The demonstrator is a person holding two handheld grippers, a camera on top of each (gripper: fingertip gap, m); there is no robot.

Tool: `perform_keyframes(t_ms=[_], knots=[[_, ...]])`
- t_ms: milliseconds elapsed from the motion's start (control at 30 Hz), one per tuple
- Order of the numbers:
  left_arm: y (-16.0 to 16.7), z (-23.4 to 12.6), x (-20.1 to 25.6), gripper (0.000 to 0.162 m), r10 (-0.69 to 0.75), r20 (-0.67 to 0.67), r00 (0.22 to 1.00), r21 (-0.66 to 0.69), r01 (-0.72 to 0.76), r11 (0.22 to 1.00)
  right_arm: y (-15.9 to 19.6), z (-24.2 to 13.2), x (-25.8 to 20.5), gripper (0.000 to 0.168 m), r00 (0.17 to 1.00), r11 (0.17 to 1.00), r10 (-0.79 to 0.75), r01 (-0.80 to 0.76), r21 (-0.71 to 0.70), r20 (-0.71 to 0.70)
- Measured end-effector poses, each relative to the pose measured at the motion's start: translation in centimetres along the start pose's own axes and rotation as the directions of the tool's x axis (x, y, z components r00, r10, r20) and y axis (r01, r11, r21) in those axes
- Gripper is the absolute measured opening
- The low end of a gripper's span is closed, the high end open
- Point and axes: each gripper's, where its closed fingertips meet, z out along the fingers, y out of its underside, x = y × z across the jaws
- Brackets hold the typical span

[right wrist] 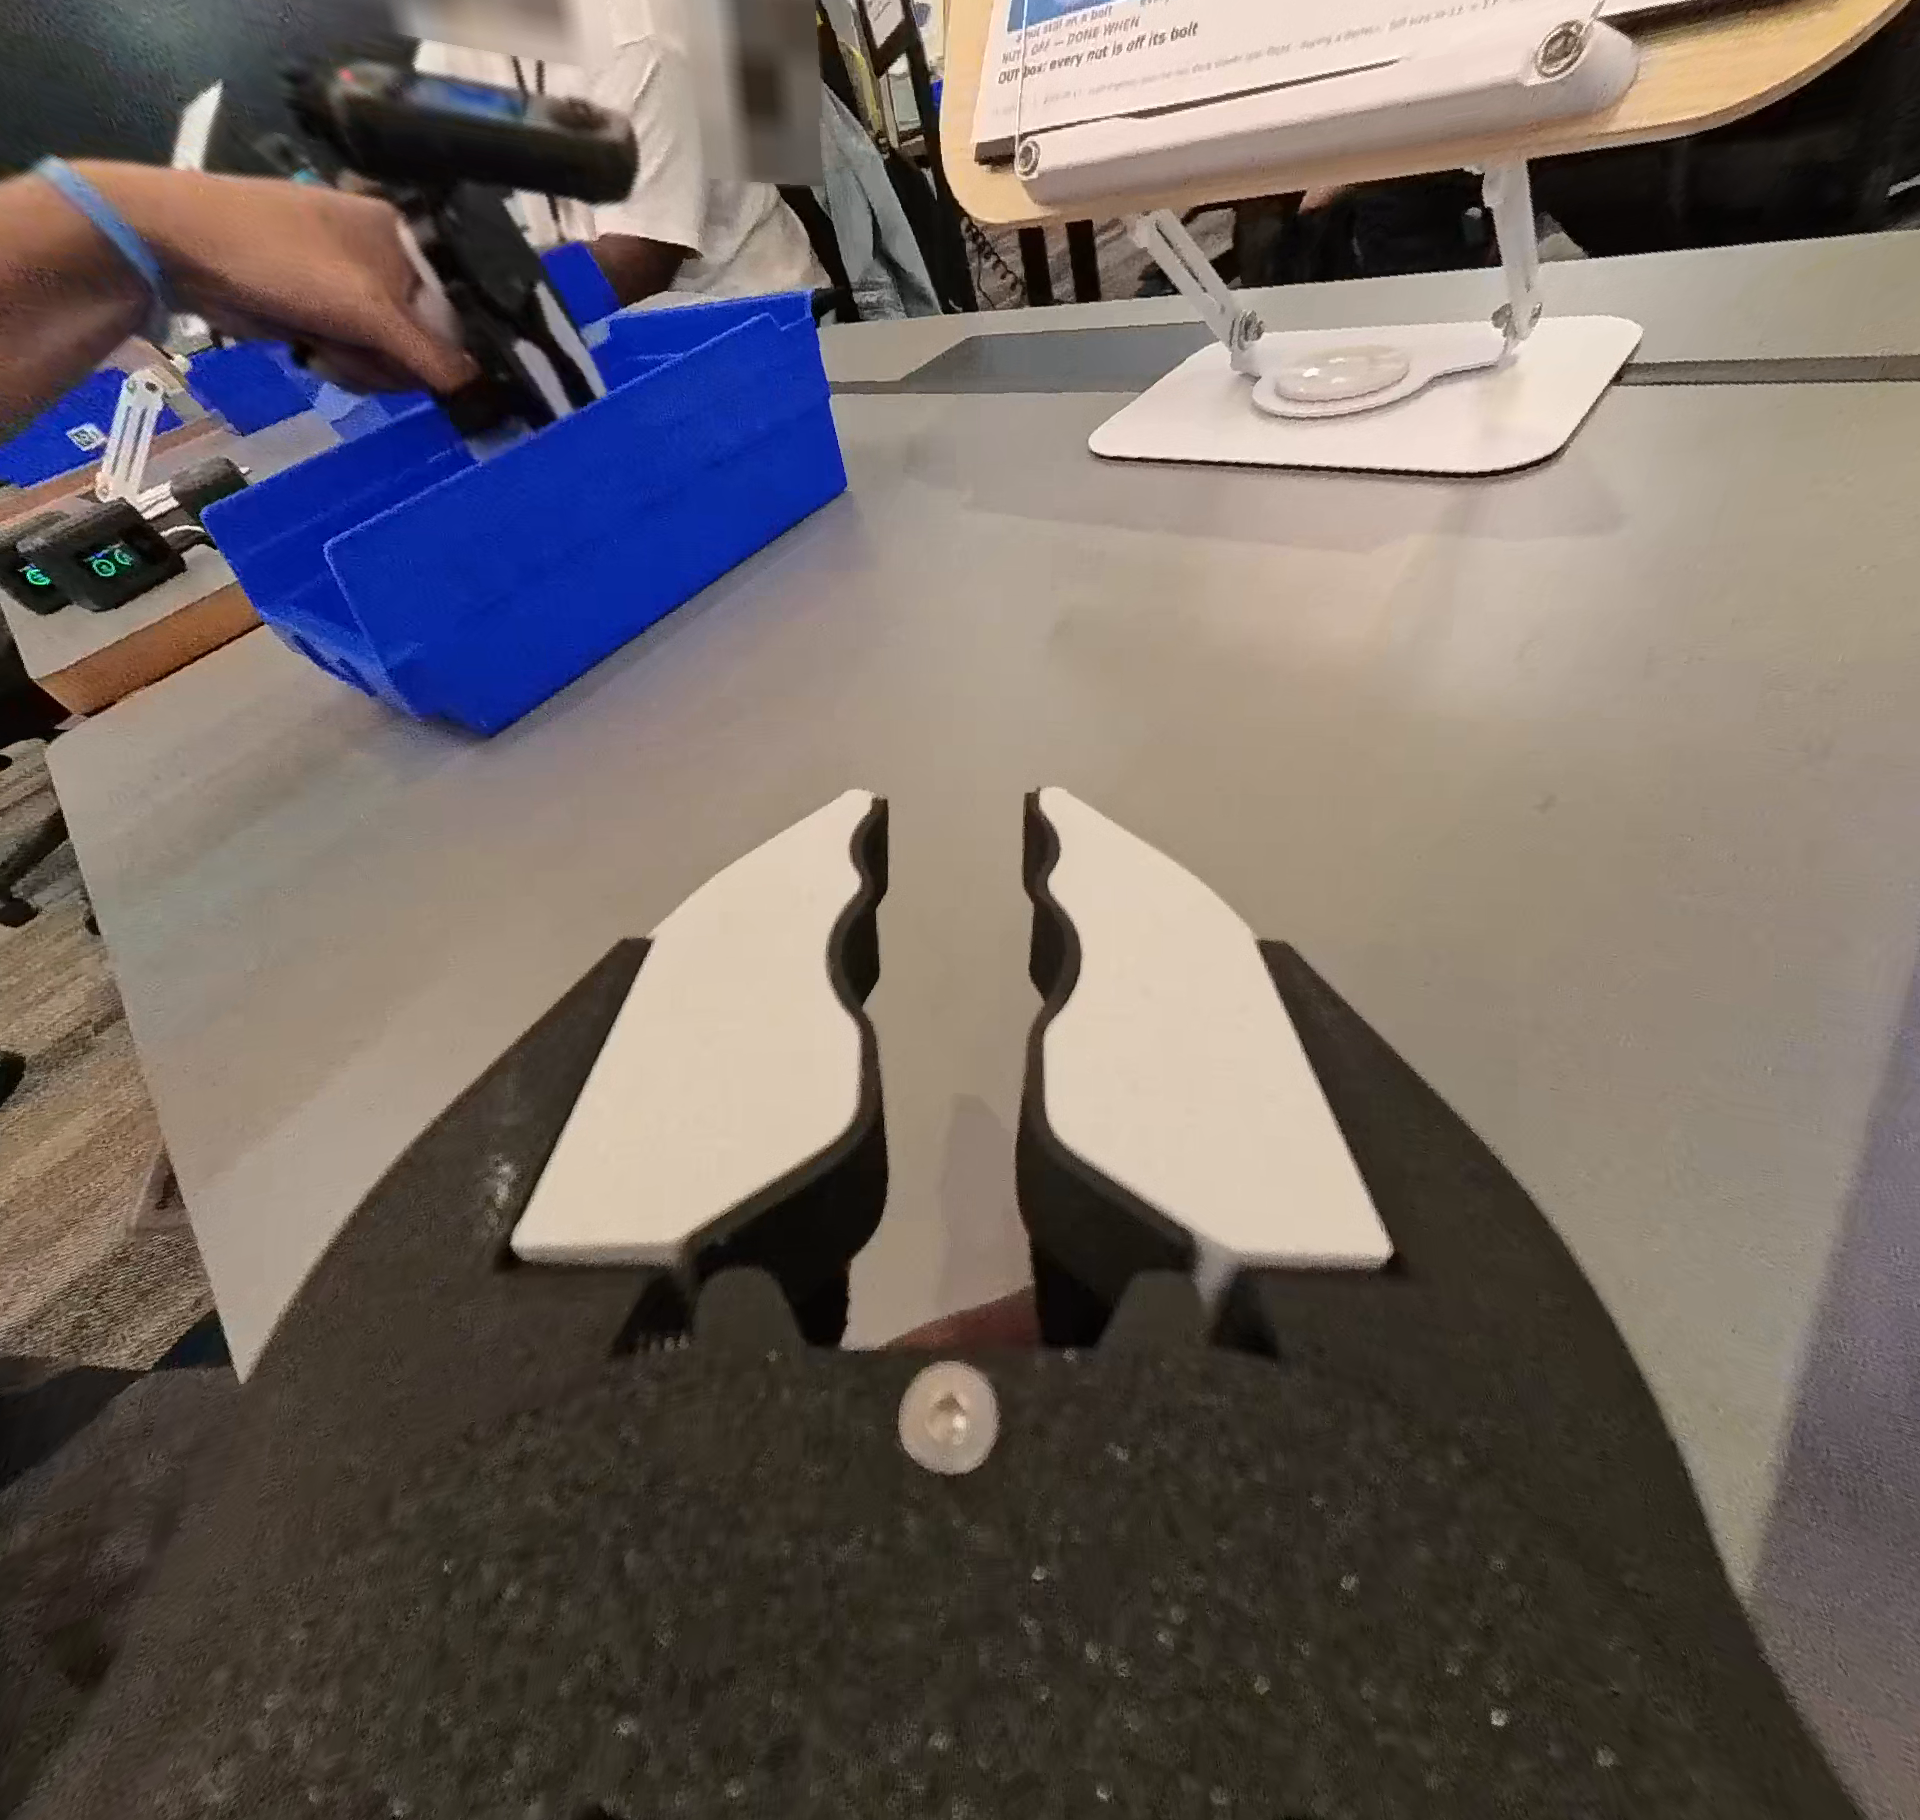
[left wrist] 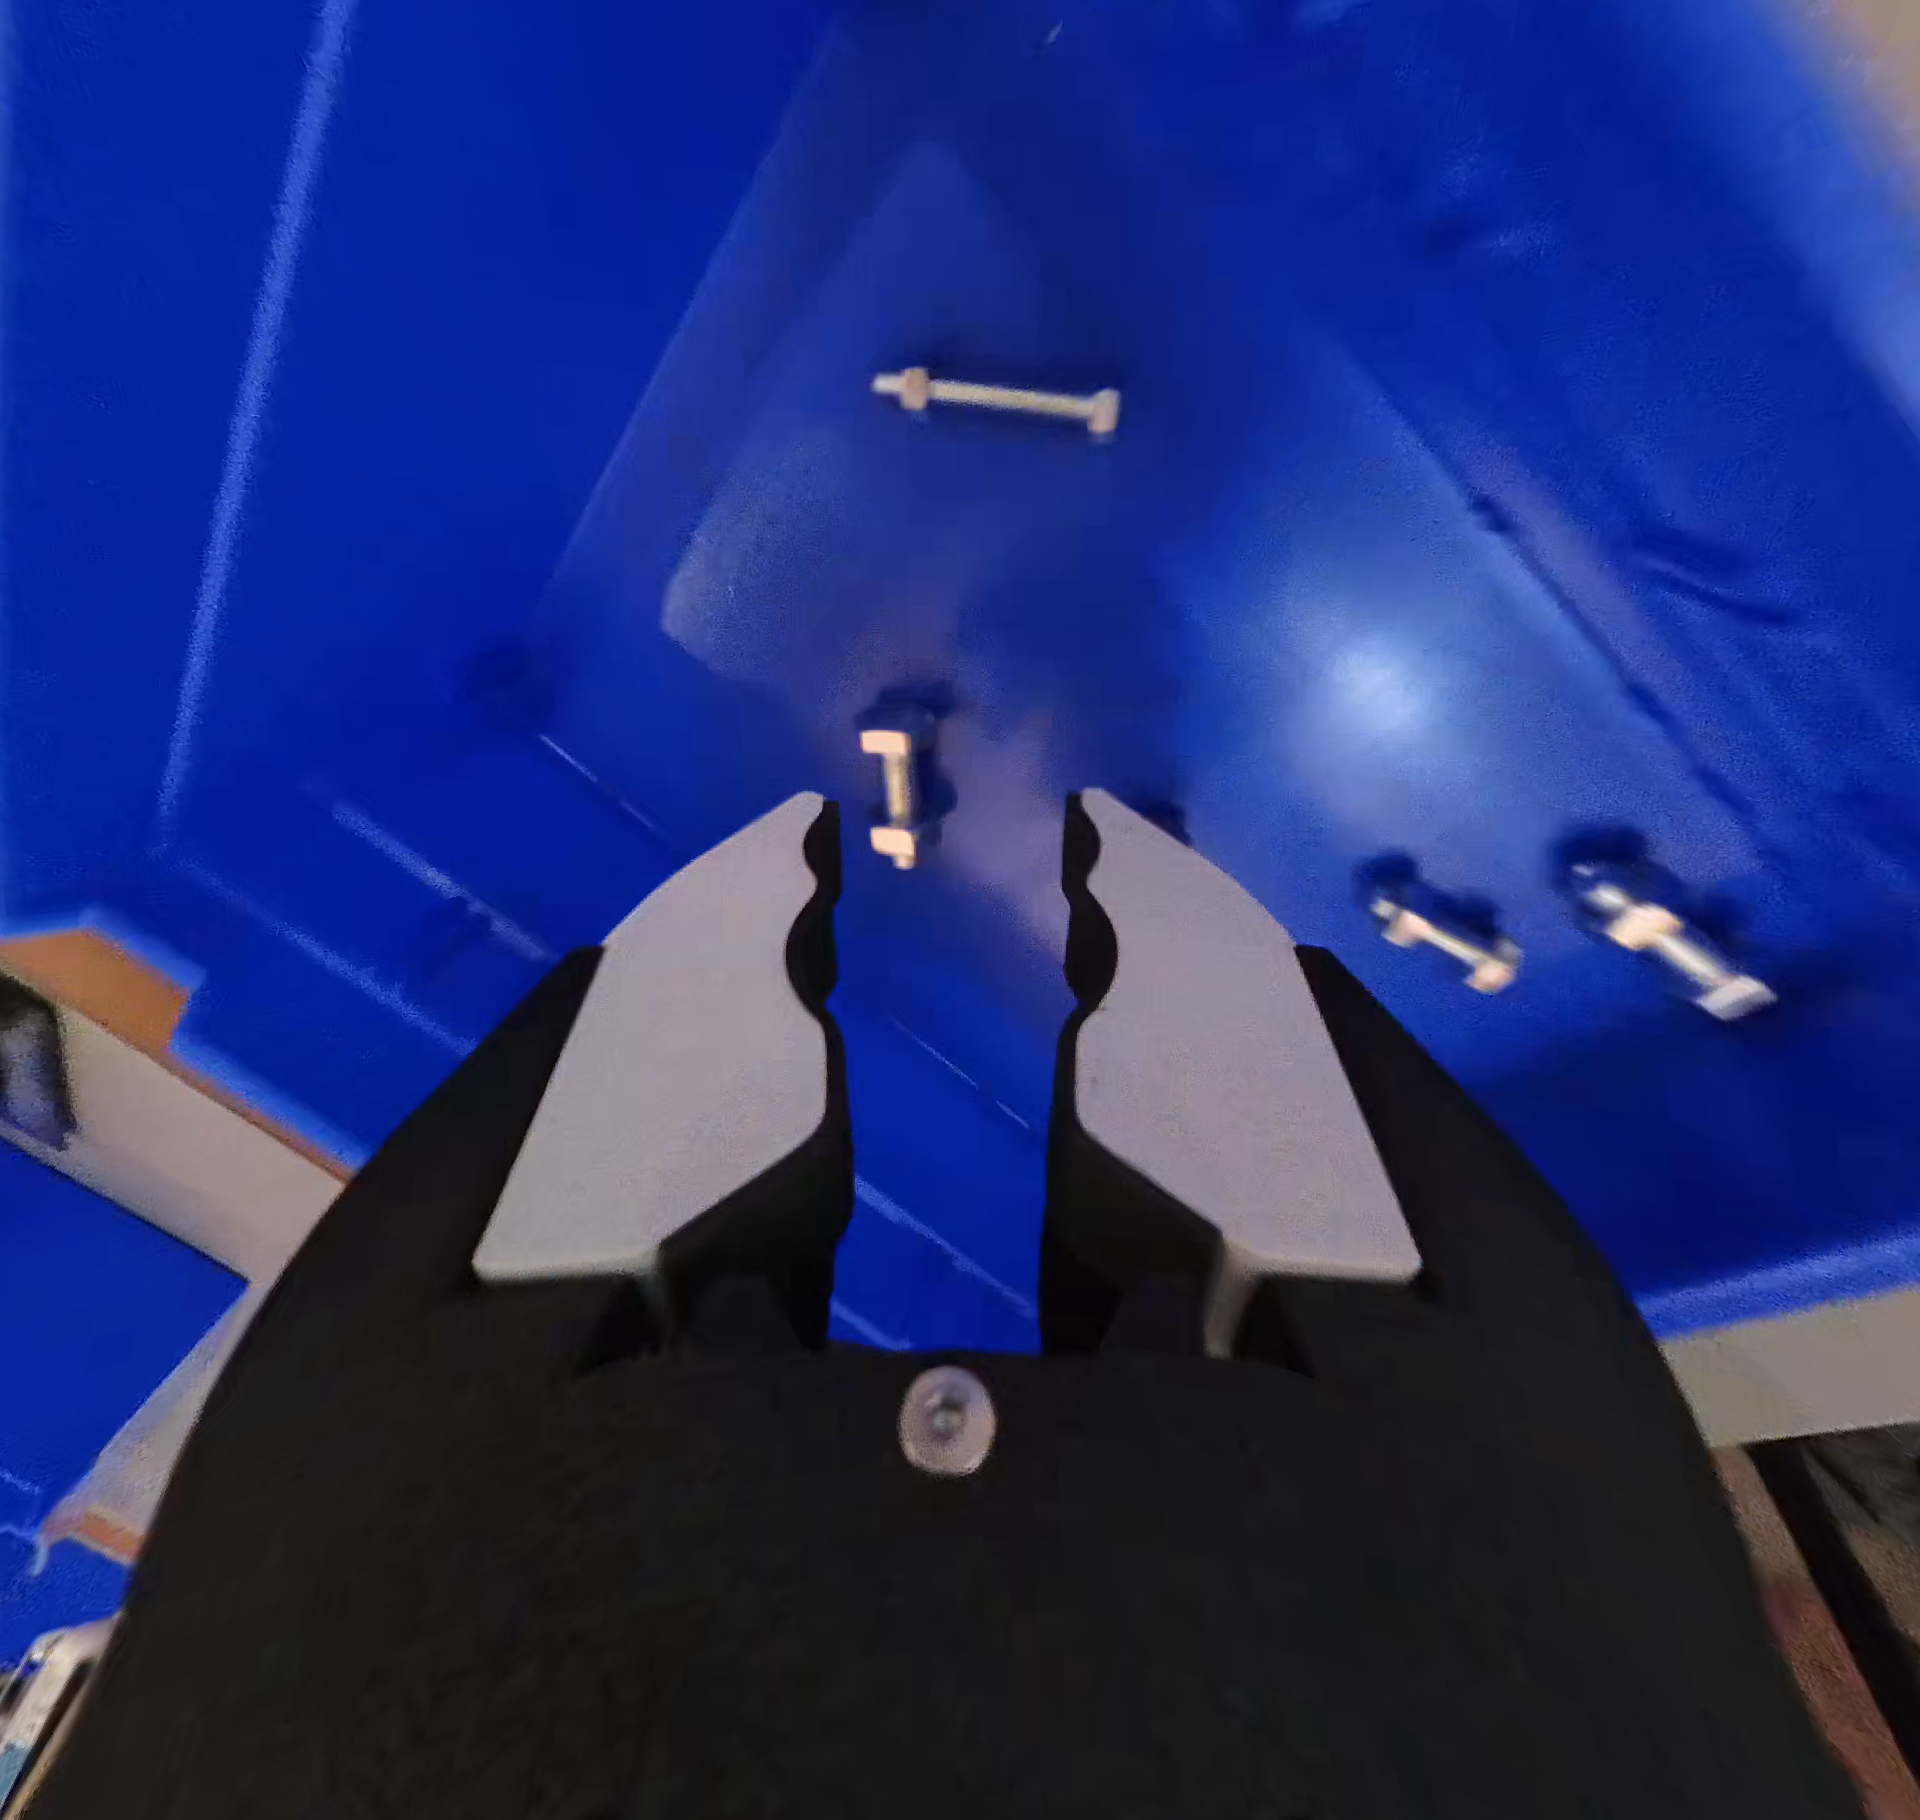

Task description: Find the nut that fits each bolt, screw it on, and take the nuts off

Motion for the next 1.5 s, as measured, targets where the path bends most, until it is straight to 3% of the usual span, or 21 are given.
perform_keyframes(t_ms=[200, 233, 300, 467, 567, 633, 767, 867, 1000, 1100, 1233, 1333, 1400, 1500], knots=[[0.3, 4.0, -1.4, 0.041, -0.063, -0.107, 0.992, -0.058, 0.057, 0.997, 0.0, -0.1, 0.1, 0.022, 1.000, 1.000, 0.025, -0.025, 0.005, 0.015], [0.2, 4.2, -1.3, 0.039, -0.072, -0.131, 0.989, -0.051, 0.066, 0.997, 0.0, 0.0, 0.1, 0.022, 0.999, 1.000, 0.028, -0.028, 0.001, 0.019], [0.4, 4.2, -1.0, 0.020, -0.086, -0.176, 0.981, -0.056, 0.077, 0.995, 0.1, 0.1, 0.1, 0.021, 0.999, 0.999, 0.035, -0.035, -0.007, 0.025], [1.6, 3.4, -0.8, 0.020, -0.041, -0.170, 0.985, -0.073, 0.029, 0.997, 0.2, 0.2, 0.2, 0.020, 0.998, 0.998, 0.053, -0.052, -0.017, 0.036], [-0.3, 0.2, -0.1, 0.020, -0.065, -0.229, 0.971, 0.133, 0.097, 0.986, 0.3, 0.3, 0.2, 0.020, 0.998, 0.998, 0.051, -0.050, -0.024, 0.031], [-2.0, -3.3, 1.1, 0.019, -0.046, -0.293, 0.955, 0.314, 0.142, 0.939, 0.4, 0.4, 0.0, 0.020, 0.999, 0.999, 0.034, -0.033, -0.035, 0.030], [-5.3, -12.1, 5.2, 0.019, 0.082, -0.392, 0.916, 0.655, 0.215, 0.724, 0.7, 1.4, -0.8, 0.020, 0.999, 0.997, 0.006, -0.002, -0.075, 0.051], [-7.2, -17.4, 10.4, 0.019, 0.200, -0.446, 0.872, 0.781, 0.270, 0.562, 0.5, 3.2, -3.6, 0.024, 0.982, 0.992, 0.052, -0.031, -0.119, 0.181], [-9.6, -22.2, 18.4, 0.019, 0.350, -0.542, 0.764, 0.824, 0.402, 0.398, -1.8, 4.5, -9.2, 0.028, 0.866, 0.985, 0.170, -0.136, -0.105, 0.471], [-11.0, -24.4, 24.2, 0.019, 0.468, -0.616, 0.633, 0.786, 0.530, 0.317, -4.4, 3.9, -12.3, 0.034, 0.645, 0.925, 0.336, -0.362, -0.113, 0.686], [-12.4, -25.1, 29.2, 0.019, 0.568, -0.690, 0.448, 0.667, 0.697, 0.261, -5.5, 3.2, -12.4, 0.038, 0.425, 0.803, 0.462, -0.574, -0.163, 0.778], [-13.5, -23.4, 31.0, 0.019, 0.558, -0.709, 0.432, 0.646, 0.715, 0.267, -6.2, 2.5, -10.7, 0.035, 0.383, 0.744, 0.476, -0.656, -0.130, 0.792], [-13.9, -22.5, 31.4, 0.019, 0.548, -0.723, 0.420, 0.637, 0.713, 0.294, -6.1, 2.2, -10.3, 0.034, 0.414, 0.762, 0.464, -0.637, -0.114, 0.784], [-14.1, -22.1, 30.9, 0.019, 0.546, -0.724, 0.421, 0.626, 0.733, 0.267, -5.9, 1.8, -10.4, 0.038, 0.403, 0.766, 0.462, -0.630, -0.127, 0.790]])
